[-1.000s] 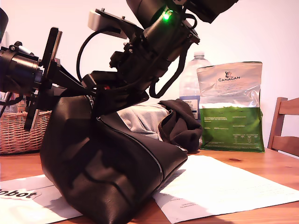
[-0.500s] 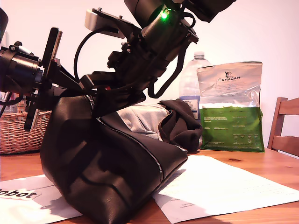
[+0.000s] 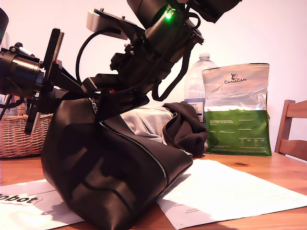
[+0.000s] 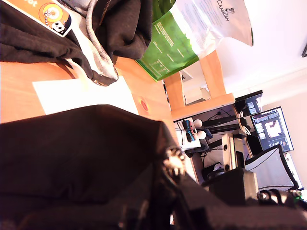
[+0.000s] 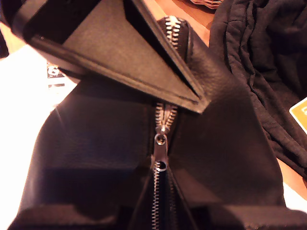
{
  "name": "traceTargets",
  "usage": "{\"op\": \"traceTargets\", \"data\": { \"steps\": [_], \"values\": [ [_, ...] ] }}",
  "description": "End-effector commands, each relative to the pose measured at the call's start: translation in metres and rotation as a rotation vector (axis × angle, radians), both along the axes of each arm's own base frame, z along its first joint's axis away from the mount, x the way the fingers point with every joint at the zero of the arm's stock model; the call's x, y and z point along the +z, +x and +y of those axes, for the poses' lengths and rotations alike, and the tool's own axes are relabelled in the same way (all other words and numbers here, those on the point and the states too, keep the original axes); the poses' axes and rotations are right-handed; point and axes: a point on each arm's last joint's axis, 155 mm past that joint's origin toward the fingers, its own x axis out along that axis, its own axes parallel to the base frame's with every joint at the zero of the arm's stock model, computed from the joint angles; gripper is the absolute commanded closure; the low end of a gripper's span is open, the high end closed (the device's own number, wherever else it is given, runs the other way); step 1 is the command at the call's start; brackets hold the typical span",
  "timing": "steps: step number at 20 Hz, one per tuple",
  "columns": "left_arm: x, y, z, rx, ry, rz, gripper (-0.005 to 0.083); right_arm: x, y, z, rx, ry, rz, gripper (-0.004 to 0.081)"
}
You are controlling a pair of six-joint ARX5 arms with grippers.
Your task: Open the zipper in the zip bag in front of you
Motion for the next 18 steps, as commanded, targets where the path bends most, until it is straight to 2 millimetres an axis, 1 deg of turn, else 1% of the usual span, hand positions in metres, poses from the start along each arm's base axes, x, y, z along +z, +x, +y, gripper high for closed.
{"op": "traceTargets", "data": {
  "steps": [1, 9, 10, 12, 13, 16, 18],
  "values": [
    [0.0075, 0.0019, 0.0003, 0.002, -0.01, -0.036, 0.0798, -0.013, -0.0106, 0.0076, 0.03, -0.022, 0.022, 0.0782],
    [0.0075, 0.0018, 0.0002, 0.0, -0.006, -0.041, 0.0798, -0.0168, -0.0101, 0.0038, 0.017, -0.042, 0.027, 0.0776],
    [0.0075, 0.0018, 0.0002, 0.0, -0.007, -0.041, 0.0798, -0.0167, -0.01, 0.0038, 0.017, -0.041, 0.027, 0.0728],
    [0.0075, 0.0018, 0.0002, 0.0, -0.006, -0.041, 0.0798, -0.0164, -0.0103, 0.0041, 0.018, -0.04, 0.027, 0.0574],
    [0.0074, 0.0018, 0.0003, 0.001, -0.006, -0.041, 0.0798, -0.0158, -0.0122, 0.0055, 0.02, -0.039, 0.027, 0.0539],
    [0.0075, 0.0018, 0.0002, 0.0, -0.007, -0.041, 0.0798, -0.0117, -0.0124, 0.0064, 0.02, -0.031, 0.02, 0.054],
    [0.0071, 0.0017, 0.0003, 0.001, -0.007, -0.038, 0.0797, -0.0106, -0.0077, 0.0039, -0.013, -0.03, 0.014, 0.054]
  ]
}}
